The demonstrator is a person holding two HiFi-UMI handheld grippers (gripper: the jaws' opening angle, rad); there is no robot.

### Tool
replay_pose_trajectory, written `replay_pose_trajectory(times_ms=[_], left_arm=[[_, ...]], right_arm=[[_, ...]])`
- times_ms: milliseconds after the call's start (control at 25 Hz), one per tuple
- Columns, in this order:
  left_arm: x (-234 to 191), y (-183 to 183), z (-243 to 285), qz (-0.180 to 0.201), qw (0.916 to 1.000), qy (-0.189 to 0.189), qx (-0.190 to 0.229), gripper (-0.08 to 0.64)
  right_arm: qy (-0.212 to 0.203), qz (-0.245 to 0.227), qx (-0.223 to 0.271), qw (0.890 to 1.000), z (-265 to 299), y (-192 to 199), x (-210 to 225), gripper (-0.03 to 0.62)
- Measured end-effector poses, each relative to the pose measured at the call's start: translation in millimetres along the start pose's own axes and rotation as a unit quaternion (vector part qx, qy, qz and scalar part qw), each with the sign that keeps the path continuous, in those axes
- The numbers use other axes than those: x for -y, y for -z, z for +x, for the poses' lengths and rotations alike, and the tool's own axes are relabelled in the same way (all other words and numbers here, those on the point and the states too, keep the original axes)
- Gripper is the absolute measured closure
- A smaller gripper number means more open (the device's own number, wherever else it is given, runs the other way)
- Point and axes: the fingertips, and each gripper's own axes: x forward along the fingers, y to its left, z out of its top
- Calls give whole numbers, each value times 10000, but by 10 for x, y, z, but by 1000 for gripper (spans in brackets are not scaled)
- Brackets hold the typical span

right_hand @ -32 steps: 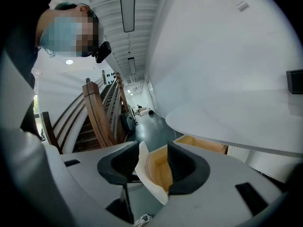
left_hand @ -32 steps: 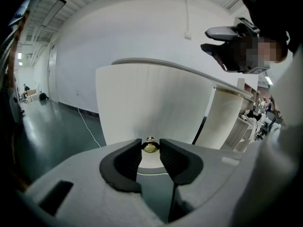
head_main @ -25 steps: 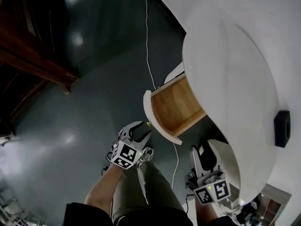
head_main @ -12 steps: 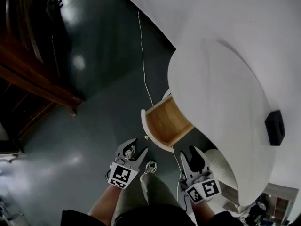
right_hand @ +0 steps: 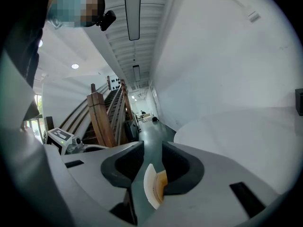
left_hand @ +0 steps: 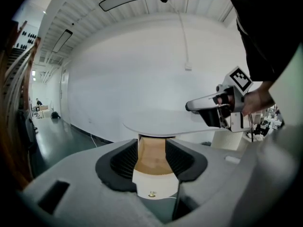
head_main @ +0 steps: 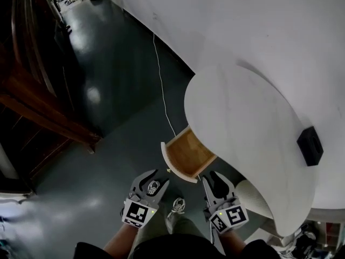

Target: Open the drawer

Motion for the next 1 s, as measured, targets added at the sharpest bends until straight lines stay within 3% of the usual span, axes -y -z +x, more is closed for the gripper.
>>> replay_pose_trajectory(times_ms=[600,1000], left_arm=[[51,-927,-332,502,9980,36,392,511],[1,-1253,-532,747,9957,-31,543,541]], right_arm=[[32,-244,524,9983,-216,-593,-152,581],[51,-374,790,9962,-332,-843,-302,588]])
